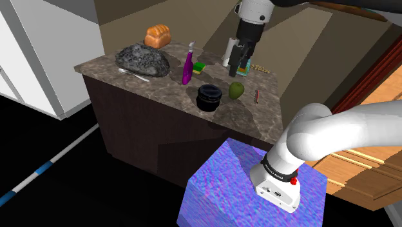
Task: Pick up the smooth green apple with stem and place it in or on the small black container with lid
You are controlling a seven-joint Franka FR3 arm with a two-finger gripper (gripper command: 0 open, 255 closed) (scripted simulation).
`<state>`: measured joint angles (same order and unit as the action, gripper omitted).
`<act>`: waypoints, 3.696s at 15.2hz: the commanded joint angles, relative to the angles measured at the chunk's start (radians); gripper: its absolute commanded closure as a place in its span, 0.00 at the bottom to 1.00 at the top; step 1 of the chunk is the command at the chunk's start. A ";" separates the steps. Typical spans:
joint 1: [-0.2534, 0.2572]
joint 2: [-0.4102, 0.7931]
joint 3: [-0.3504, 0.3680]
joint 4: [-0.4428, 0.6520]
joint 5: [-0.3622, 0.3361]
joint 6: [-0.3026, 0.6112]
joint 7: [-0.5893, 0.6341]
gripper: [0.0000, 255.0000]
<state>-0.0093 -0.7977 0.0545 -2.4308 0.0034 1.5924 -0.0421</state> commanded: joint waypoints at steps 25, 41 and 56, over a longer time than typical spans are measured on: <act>0.099 0.370 -0.742 -0.142 -0.239 0.753 -1.043 0.00; 0.159 0.490 -0.815 -0.166 -0.175 0.894 -1.113 0.00; 0.135 0.433 -0.780 -0.136 -0.205 0.811 -1.083 1.00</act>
<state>0.1317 -0.3515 -0.7331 -2.5720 -0.1947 2.4215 -1.1311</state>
